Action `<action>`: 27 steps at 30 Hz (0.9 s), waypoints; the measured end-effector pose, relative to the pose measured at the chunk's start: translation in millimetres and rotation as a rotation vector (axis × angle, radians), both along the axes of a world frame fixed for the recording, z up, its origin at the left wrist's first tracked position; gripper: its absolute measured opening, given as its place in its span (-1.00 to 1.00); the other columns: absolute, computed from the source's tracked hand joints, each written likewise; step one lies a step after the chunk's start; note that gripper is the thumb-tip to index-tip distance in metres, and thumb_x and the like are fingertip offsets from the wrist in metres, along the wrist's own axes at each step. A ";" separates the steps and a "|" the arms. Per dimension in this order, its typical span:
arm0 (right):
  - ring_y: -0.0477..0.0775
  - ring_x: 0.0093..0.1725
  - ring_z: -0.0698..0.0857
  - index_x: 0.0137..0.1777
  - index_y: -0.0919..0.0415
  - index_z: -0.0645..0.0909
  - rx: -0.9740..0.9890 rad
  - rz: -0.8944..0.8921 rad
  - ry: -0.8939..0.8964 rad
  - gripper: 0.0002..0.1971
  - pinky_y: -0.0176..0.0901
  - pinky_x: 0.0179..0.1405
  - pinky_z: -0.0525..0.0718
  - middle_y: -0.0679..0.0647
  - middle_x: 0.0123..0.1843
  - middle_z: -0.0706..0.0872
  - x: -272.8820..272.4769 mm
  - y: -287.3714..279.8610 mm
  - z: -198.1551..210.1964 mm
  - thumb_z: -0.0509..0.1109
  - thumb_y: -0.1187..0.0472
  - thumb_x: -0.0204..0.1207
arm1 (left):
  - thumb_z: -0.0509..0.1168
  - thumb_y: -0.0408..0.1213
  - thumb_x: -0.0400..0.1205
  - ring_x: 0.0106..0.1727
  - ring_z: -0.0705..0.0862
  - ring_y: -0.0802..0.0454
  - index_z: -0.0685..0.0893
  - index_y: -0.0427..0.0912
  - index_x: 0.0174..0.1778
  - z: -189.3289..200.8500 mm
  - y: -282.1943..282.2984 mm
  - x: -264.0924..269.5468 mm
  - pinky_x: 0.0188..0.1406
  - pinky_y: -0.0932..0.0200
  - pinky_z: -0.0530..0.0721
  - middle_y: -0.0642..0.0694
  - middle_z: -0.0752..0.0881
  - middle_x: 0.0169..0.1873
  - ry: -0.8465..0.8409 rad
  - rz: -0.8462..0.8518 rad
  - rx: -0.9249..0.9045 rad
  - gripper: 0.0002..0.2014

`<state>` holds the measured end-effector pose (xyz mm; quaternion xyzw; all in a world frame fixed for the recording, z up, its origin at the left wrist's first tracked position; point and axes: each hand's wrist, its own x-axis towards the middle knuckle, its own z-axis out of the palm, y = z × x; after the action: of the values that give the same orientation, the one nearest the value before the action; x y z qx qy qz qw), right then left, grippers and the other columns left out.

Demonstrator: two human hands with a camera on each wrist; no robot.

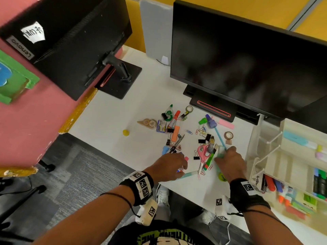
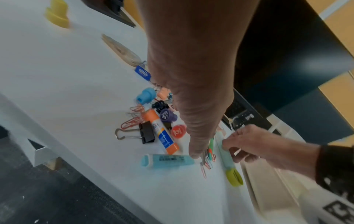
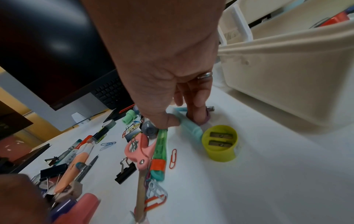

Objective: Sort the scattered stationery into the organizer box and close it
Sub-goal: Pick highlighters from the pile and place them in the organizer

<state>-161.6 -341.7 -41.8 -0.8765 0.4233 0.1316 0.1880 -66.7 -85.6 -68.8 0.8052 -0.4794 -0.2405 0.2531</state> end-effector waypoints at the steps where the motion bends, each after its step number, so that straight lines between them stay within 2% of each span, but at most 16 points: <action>1: 0.36 0.01 0.76 0.15 0.26 0.46 -0.011 0.013 0.002 -0.59 -0.02 -0.17 0.50 0.23 0.01 0.76 0.0 0.4 0.5 0.53 0.05 0.48 | 0.50 -0.09 0.57 0.13 0.72 -0.03 0.78 -0.07 0.13 0.8 -6.0 -1.8 0.11 0.01 0.68 -0.03 0.76 0.09 -0.042 -0.060 0.012 -0.75; 4: 0.35 0.03 0.77 0.17 0.25 0.51 -0.058 0.052 0.039 -0.58 -0.03 -0.16 0.51 0.24 0.04 0.78 -0.8 0.0 0.6 0.52 -0.01 0.51 | 0.48 -0.01 0.57 0.01 0.69 -0.10 0.75 -0.10 0.18 4.2 -25.6 -5.0 -0.03 -0.05 0.65 -0.07 0.71 0.02 -0.175 -0.175 0.124 -0.66; 6: 0.32 0.06 0.78 0.19 0.23 0.55 -0.078 0.086 0.082 -0.60 -0.05 -0.14 0.49 0.22 0.07 0.78 -2.9 -1.0 -0.3 0.50 -0.04 0.53 | 0.47 0.01 0.58 -0.02 0.69 -0.11 0.75 -0.13 0.19 4.4 -33.4 -7.1 -0.05 -0.04 0.63 -0.08 0.69 0.00 -0.235 -0.213 0.194 -0.64; 10: 0.29 0.06 0.78 0.18 0.19 0.62 -0.095 0.134 0.083 -0.68 -0.06 -0.14 0.49 0.20 0.07 0.79 -7.6 -3.1 -1.4 0.45 -0.02 0.59 | 0.46 -0.02 0.60 0.00 0.69 -0.11 0.74 -0.13 0.21 0.3 -37.1 -11.9 -0.02 -0.04 0.61 -0.10 0.68 0.04 -0.218 -0.168 0.197 -0.65; 13: 0.27 -0.08 0.72 0.10 0.17 0.67 -0.079 0.116 0.034 -0.73 -0.06 -0.17 0.56 0.20 -0.01 0.77 -10.1 -7.2 -4.3 0.41 -0.02 0.59 | 0.46 -0.05 0.60 -0.01 0.66 -0.07 0.73 -0.09 0.18 2.4 -33.9 -7.9 0.01 -0.04 0.64 -0.05 0.66 0.03 -0.116 -0.051 0.117 -0.71; 15: 0.28 -0.15 0.67 0.07 0.20 0.69 -0.074 0.084 -0.013 -0.71 -0.01 -0.13 0.64 0.21 -0.03 0.67 -10.2 -8.5 -4.1 0.41 -0.03 0.57 | 0.43 -0.08 0.62 -0.01 0.67 -0.01 0.74 -0.06 0.12 5.8 -30.6 -0.3 0.02 -0.06 0.68 0.00 0.66 0.00 -0.076 0.048 0.084 -0.78; 17: 0.33 -0.12 0.67 0.08 0.25 0.71 -0.082 0.050 -0.065 -0.68 0.05 -0.08 0.66 0.22 -0.01 0.58 -9.1 -8.7 -2.4 0.42 -0.02 0.56 | 0.40 -0.13 0.63 -0.01 0.70 -0.02 0.76 -0.07 0.05 10.8 -27.4 10.6 0.02 -0.06 0.71 -0.02 0.69 -0.03 -0.086 0.160 0.059 -0.86; 20: 0.36 -0.02 0.66 0.10 0.32 0.69 -0.072 0.018 -0.157 -0.67 0.11 -0.02 0.68 0.26 0.02 0.61 -6.1 -5.8 1.3 0.43 0.03 0.56 | 0.39 -0.23 0.65 -0.04 0.72 -0.01 0.76 -0.08 0.01 17.7 -21.1 31.3 -0.03 -0.02 0.75 -0.04 0.70 -0.03 -0.097 0.345 0.020 -0.92; 22: 0.31 -0.06 0.66 0.10 0.27 0.63 -0.026 0.010 -0.237 -0.74 0.05 -0.12 0.64 0.23 -0.02 0.67 -2.6 -2.6 4.0 0.42 0.07 0.61 | 0.38 -0.24 0.67 -0.04 0.71 0.01 0.75 -0.08 0.04 19.2 -18.3 47.5 -0.08 0.07 0.73 -0.04 0.69 0.01 -0.114 0.437 0.020 -0.91; 24: 0.21 -0.20 0.66 0.10 0.22 0.53 0.042 0.006 -0.302 -0.81 -0.11 -0.31 0.48 0.15 -0.14 0.68 1.7 1.7 9.5 0.39 0.10 0.69 | 0.37 -0.23 0.67 -0.02 0.70 0.03 0.75 -0.09 0.08 20.4 -19.3 64.5 -0.10 0.15 0.66 -0.04 0.69 0.04 -0.123 0.520 0.002 -0.89; 27: -0.02 -0.33 0.60 0.12 0.18 0.42 0.160 0.017 -0.380 -0.88 -0.25 -0.43 0.36 0.03 -0.26 0.63 8.6 8.2 21.4 0.31 0.18 0.78 | 0.36 -0.23 0.66 -0.05 0.72 -0.02 0.73 -0.10 0.04 21.6 -30.1 87.8 -0.18 0.11 0.68 -0.08 0.69 -0.01 -0.146 0.583 0.010 -0.91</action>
<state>-153.0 -333.5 -20.4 -0.8714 0.3611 -0.0013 0.3321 21.0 -115.8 -47.2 0.9252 -0.2438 -0.1016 0.2726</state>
